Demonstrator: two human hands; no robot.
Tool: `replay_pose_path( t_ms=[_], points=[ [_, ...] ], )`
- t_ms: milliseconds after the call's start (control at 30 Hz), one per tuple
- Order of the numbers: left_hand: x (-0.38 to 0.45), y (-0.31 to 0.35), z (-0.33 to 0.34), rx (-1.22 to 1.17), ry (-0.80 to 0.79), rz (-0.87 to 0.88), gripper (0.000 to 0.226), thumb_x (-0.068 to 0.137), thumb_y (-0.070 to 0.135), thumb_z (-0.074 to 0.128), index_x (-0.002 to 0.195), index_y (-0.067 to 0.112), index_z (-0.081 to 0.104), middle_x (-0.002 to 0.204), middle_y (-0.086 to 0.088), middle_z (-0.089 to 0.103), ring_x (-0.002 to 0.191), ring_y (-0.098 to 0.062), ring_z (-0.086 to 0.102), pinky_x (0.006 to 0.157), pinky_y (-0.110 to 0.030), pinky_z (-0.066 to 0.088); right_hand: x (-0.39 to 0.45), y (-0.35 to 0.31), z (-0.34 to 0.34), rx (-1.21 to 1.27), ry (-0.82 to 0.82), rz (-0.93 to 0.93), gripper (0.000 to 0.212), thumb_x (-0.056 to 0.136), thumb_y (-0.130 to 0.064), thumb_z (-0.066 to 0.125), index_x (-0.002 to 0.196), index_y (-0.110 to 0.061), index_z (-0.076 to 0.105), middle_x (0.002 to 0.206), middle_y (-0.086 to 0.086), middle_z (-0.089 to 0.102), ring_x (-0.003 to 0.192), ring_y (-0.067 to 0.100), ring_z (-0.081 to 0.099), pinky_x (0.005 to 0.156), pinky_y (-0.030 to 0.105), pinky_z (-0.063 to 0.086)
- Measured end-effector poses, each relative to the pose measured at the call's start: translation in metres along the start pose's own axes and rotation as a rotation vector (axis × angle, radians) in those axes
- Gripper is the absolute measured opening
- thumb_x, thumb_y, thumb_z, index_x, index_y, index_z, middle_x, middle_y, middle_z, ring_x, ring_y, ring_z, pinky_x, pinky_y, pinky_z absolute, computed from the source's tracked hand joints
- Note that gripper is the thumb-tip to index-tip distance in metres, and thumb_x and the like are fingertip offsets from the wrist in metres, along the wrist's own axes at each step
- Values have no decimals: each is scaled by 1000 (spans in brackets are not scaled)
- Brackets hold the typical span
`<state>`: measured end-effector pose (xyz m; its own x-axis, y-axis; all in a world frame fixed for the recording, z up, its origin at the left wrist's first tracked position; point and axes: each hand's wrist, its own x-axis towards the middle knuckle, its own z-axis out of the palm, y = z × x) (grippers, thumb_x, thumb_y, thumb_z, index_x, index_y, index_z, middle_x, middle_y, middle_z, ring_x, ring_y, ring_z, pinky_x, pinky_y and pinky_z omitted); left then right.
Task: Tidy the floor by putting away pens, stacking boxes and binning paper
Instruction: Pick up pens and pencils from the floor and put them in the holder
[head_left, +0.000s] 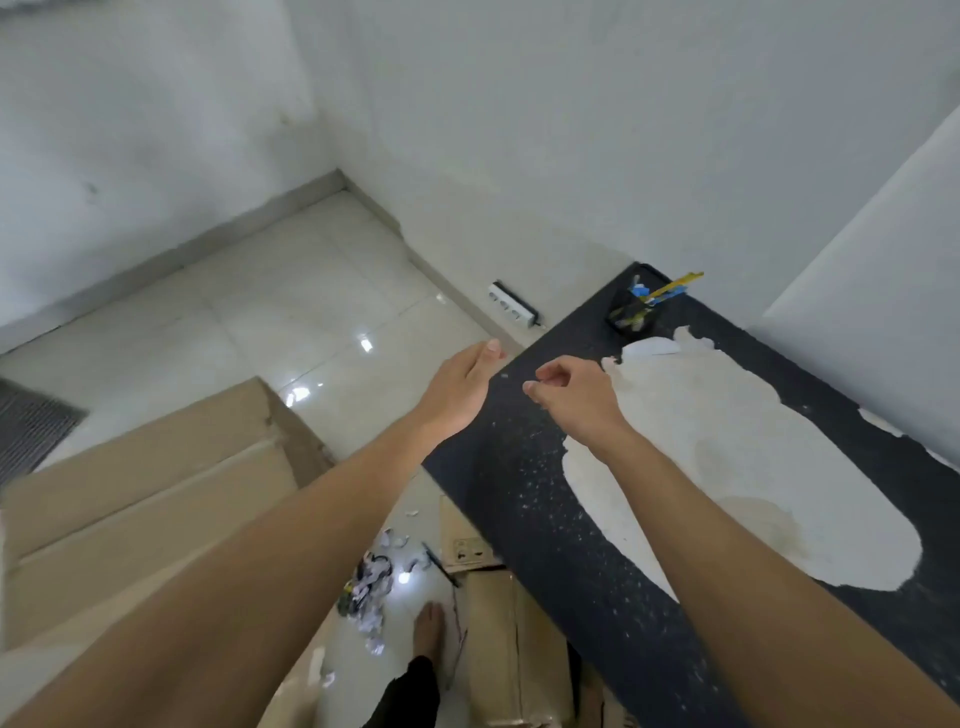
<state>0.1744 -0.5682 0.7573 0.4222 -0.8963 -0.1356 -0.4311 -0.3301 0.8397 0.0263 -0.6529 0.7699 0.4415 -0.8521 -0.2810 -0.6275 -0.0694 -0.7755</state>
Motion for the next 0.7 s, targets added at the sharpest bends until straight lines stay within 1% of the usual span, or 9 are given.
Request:
replay_pose_path(
  t_ms=[67, 167, 333, 400, 500, 567, 633, 700],
  points=[
    [-25, -9, -10, 34, 47, -20, 49, 109, 40, 24, 129, 17, 62, 133, 1, 62, 124, -13, 54, 100, -23, 36, -15, -7, 14, 7, -43, -42, 24, 85, -32, 76, 105, -19, 71, 98, -5, 70, 92, 15, 69, 86, 34, 57],
    [-59, -21, -27, 33, 118, -54, 48, 109, 36, 26, 128, 12, 63, 133, -2, 62, 125, -15, 54, 103, -25, 36, -35, -18, 35, 1, -105, -103, 23, 87, -30, 75, 107, -17, 71, 99, -3, 71, 91, 14, 69, 80, 25, 51],
    [-119, -59, -56, 44, 150, -164, 47, 109, 36, 27, 125, 13, 66, 139, -3, 60, 128, -18, 53, 109, -32, 37, -72, -30, 82, -15, -224, -159, 20, 89, -26, 73, 105, -13, 72, 95, -3, 72, 88, 19, 71, 86, 30, 53],
    [-143, -77, -67, 35, 172, -205, 48, 109, 38, 28, 124, 13, 66, 140, -3, 59, 129, -19, 53, 112, -36, 37, -85, -29, 103, -32, -261, -167, 18, 89, -25, 73, 103, -14, 72, 94, -5, 71, 91, 18, 70, 88, 30, 53],
    [-180, -107, -80, 18, 201, -267, 51, 108, 45, 28, 122, 16, 67, 133, 0, 63, 123, -17, 57, 109, -38, 40, -105, -24, 135, -68, -303, -145, 19, 88, -26, 73, 103, -15, 74, 98, -3, 73, 96, 18, 69, 90, 34, 55],
    [-202, -124, -86, 12, 216, -300, 52, 107, 47, 28, 121, 17, 68, 129, 0, 65, 119, -16, 58, 106, -38, 42, -117, -20, 157, -93, -350, -118, 20, 88, -28, 72, 104, -17, 74, 98, -3, 73, 94, 19, 71, 92, 39, 58],
    [-225, -142, -92, -4, 228, -331, 51, 107, 46, 29, 120, 17, 69, 126, 0, 66, 117, -16, 59, 103, -34, 43, -132, -15, 180, -121, -391, -101, 20, 89, -28, 73, 105, -17, 73, 99, -2, 74, 93, 20, 72, 93, 42, 58],
    [-250, -159, -98, -18, 226, -364, 50, 108, 44, 30, 120, 14, 69, 125, -1, 66, 115, -15, 59, 95, -29, 41, -149, -9, 203, -132, -414, -90, 21, 87, -28, 74, 104, -16, 74, 99, -1, 74, 92, 21, 72, 93, 44, 58]
  ],
)
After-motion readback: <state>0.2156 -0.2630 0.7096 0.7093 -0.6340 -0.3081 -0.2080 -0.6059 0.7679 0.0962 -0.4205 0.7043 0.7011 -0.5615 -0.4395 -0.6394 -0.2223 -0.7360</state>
